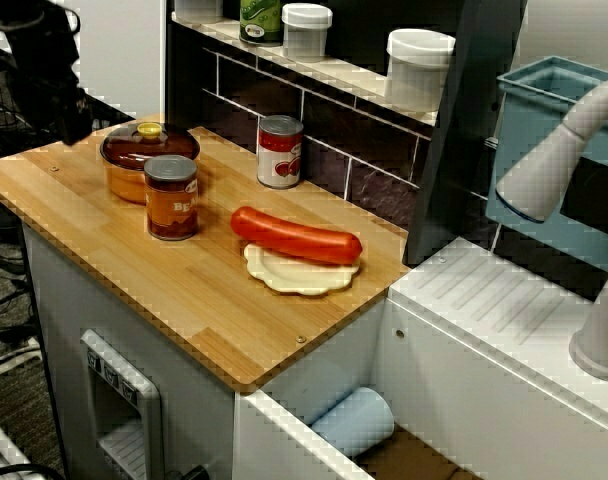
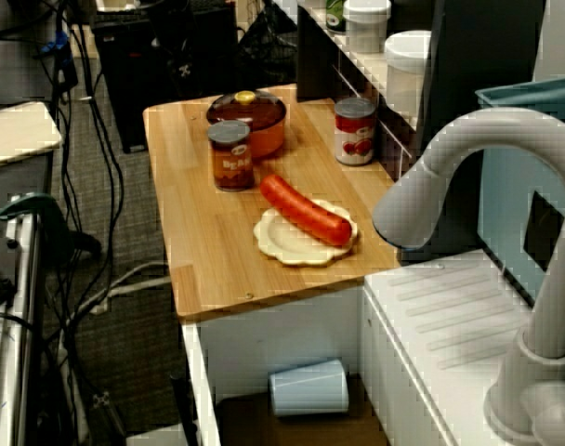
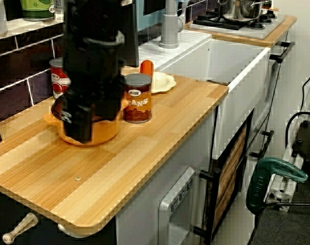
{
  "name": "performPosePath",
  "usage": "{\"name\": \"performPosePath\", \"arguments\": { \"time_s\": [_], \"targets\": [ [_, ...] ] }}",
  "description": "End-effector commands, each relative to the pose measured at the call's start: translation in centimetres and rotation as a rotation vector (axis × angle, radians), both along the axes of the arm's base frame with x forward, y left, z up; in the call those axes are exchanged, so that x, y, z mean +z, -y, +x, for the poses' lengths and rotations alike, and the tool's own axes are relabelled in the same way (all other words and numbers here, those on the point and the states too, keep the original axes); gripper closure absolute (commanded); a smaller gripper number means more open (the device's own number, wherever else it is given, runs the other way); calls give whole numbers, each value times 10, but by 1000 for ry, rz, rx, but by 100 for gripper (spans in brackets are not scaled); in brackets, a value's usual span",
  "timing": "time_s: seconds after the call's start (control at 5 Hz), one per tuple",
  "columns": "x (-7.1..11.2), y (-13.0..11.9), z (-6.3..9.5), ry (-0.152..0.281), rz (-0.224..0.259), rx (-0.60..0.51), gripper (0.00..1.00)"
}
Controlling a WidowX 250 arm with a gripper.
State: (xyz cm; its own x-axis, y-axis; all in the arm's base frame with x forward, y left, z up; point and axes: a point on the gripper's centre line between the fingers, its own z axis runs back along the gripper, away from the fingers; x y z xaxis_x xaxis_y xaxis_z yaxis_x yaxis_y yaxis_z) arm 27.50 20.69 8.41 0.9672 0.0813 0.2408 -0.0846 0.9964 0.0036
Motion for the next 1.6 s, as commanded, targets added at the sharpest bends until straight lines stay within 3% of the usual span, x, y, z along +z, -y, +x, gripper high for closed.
{"name": "performPosePath", "arguments": {
  "time_s": [0.0,0.2,0.8,1.4],
  "targets": [
    [16,-20,6,53,68,-6,0],
    [14,-25,6,71,99,-2,0],
    [-4,-35,26,100,128,43,0],
    [-11,-47,54,81,112,90,0]
  ]
}}
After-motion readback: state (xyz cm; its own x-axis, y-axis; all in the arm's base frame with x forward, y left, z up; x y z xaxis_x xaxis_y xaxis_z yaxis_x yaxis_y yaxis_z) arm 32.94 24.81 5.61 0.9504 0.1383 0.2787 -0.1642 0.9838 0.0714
